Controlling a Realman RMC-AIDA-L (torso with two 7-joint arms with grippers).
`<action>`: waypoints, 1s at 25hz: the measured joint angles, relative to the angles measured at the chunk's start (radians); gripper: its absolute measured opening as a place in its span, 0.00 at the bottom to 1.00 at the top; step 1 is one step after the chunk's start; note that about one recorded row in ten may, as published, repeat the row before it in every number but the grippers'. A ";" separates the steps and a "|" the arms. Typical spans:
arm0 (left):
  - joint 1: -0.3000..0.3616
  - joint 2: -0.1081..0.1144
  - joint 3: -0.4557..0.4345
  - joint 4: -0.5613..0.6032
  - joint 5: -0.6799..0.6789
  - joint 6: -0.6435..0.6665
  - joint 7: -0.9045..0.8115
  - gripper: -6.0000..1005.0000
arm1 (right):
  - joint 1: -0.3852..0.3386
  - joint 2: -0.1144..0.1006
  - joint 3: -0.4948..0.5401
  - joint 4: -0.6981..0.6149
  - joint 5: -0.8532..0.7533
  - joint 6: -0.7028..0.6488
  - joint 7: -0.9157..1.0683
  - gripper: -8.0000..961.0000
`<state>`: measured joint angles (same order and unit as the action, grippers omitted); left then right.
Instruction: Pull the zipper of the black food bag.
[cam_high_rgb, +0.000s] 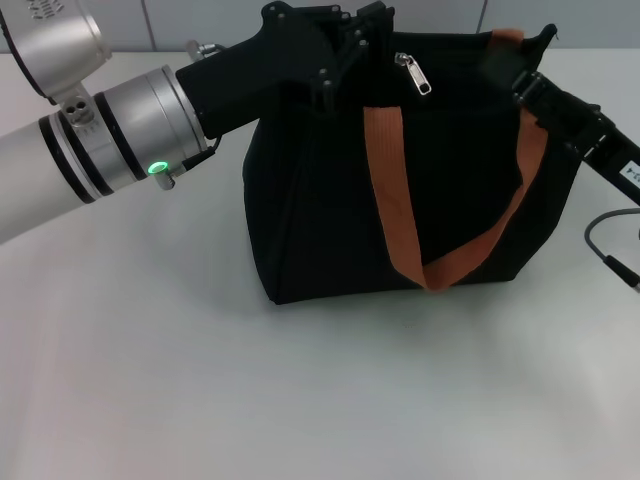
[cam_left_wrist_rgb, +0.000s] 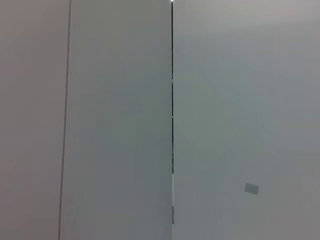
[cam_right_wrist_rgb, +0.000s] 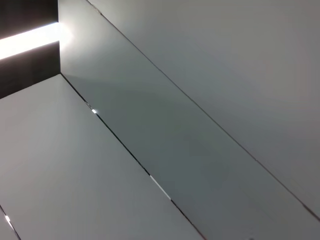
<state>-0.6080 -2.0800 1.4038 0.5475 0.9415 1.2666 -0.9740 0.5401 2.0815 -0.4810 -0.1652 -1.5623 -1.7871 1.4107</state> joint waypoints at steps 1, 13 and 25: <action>0.000 0.000 0.000 0.000 0.000 0.000 0.000 0.04 | 0.000 0.000 0.000 0.000 0.000 0.000 0.000 0.81; -0.007 0.000 0.007 0.000 -0.002 -0.004 0.001 0.04 | 0.038 0.002 -0.072 0.001 0.004 0.060 0.022 0.78; -0.007 0.000 0.012 0.000 -0.011 -0.006 0.006 0.04 | 0.044 0.003 -0.066 0.001 0.009 0.118 0.024 0.47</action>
<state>-0.6152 -2.0801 1.4162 0.5477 0.9308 1.2610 -0.9682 0.5839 2.0847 -0.5472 -0.1640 -1.5532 -1.6689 1.4352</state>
